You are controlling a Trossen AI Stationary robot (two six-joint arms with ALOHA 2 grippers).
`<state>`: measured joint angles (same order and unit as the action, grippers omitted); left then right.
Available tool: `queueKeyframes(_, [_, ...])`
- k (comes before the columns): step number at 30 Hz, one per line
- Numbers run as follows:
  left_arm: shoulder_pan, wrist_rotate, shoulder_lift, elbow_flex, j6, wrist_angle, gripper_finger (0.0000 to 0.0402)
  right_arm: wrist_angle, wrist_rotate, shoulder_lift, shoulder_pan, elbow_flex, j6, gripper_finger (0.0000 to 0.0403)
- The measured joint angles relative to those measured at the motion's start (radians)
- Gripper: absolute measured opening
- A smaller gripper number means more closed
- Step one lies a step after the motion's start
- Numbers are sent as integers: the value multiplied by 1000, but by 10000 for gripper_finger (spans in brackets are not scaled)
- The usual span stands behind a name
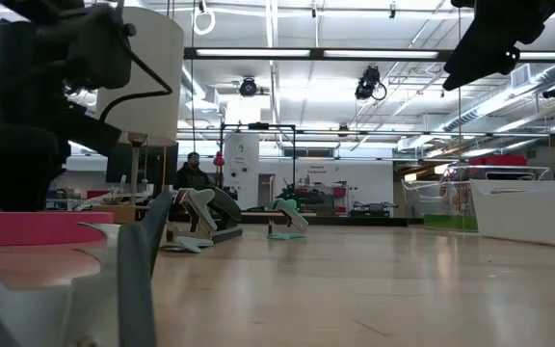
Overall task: Pick and place Stapler, Stapler remover, tape
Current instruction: Put the pink masking tape into the top transparent bin
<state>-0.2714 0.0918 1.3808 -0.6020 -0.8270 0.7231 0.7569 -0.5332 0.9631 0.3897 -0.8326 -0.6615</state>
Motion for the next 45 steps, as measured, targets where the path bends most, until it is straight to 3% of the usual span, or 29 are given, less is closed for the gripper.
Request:
queueKeyframes(3, [0,-8,-3,9,1,-29,195,-15,-5,0,0,0,10,224])
queueKeyframes(8, [-2,-18,-3,11,36,-60,82,-34,-36,0,0,0,19,224])
queueKeyframes(16, [-3,36,2,-7,56,-40,82,-40,-36,0,0,0,18,224])
queueKeyframes(23, [-2,174,2,-183,138,127,82,-72,-35,0,0,0,16,224])
queueKeyframes(27, [-2,332,2,-343,184,283,82,-136,-35,0,0,0,17,224])
queueKeyframes(32, [-29,597,1,-529,293,335,82,-198,-35,0,0,0,40,224])
queueKeyframes(35, [-42,754,1,-610,406,271,82,-255,-35,0,0,0,61,224])
queueKeyframes(40, [-47,960,1,-668,708,-12,82,-370,-35,0,0,0,136,224])
queueKeyframes(45, [-27,1008,1,-669,943,-318,82,-461,-36,0,0,0,194,224])
